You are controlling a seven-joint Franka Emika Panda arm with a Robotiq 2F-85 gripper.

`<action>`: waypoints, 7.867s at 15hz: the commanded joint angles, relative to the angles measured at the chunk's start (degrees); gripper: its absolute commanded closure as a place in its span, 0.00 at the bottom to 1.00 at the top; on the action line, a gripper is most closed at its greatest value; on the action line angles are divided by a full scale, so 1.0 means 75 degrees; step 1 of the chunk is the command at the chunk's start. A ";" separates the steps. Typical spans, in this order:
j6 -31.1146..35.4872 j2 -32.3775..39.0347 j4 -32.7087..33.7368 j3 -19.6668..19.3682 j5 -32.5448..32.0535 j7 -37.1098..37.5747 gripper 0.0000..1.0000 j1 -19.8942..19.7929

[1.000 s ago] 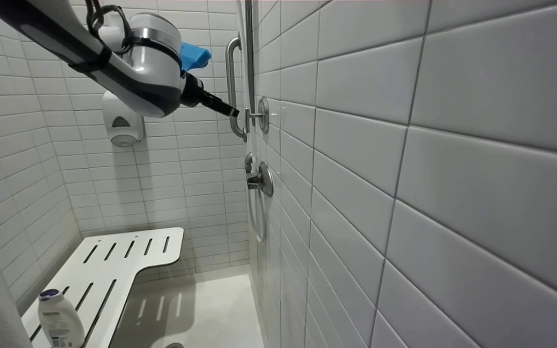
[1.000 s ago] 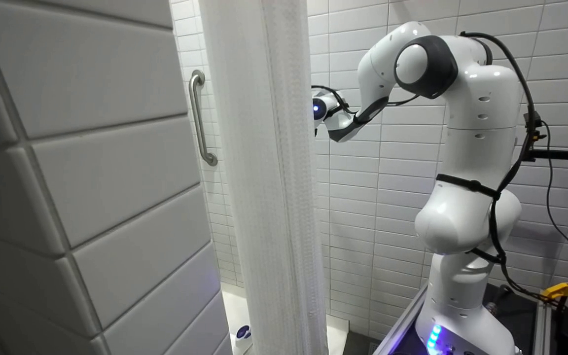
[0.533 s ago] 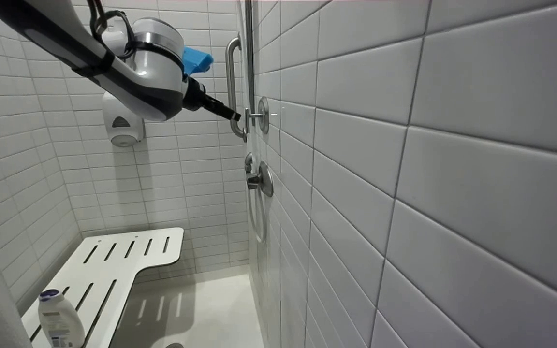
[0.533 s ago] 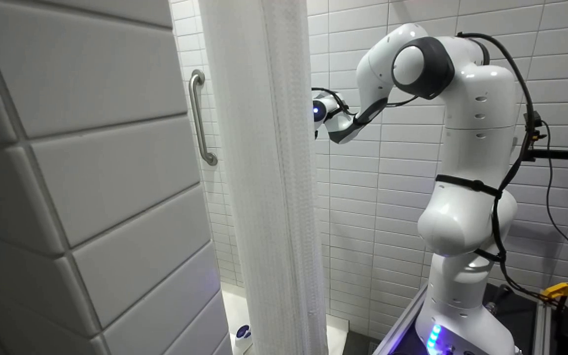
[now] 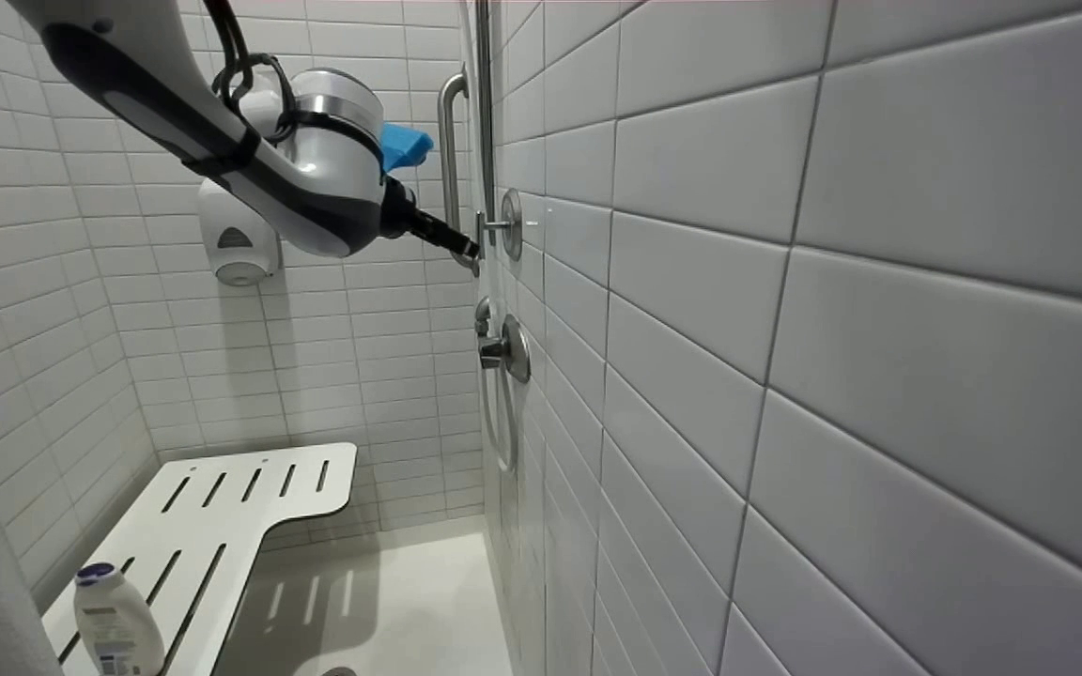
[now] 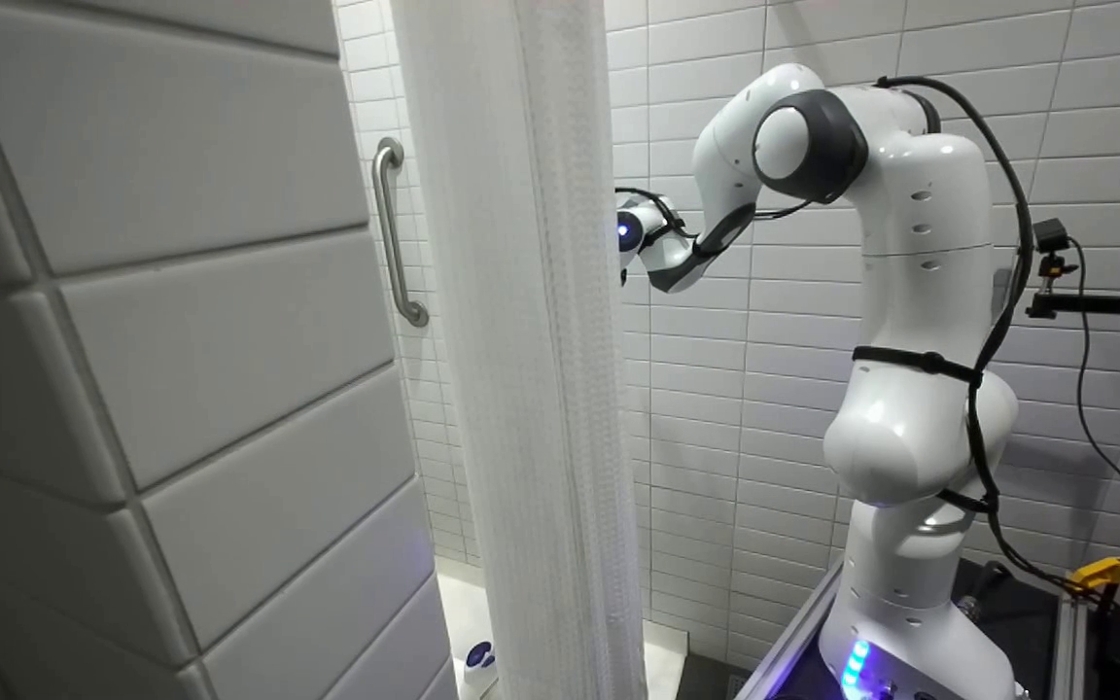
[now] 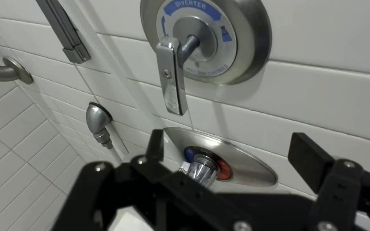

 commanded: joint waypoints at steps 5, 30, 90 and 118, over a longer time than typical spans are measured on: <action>0.0181 0.0403 0.0605 -0.0176 -0.0450 -0.0274 0.00 0.0213; 0.0552 0.1728 0.2176 -0.0232 -0.0245 -0.0859 0.00 0.0253; -0.0625 0.2850 0.3294 0.0201 0.3495 -0.3896 0.94 -0.0085; -0.1605 0.2365 0.2797 -0.0693 -0.0136 -0.4220 0.94 0.0728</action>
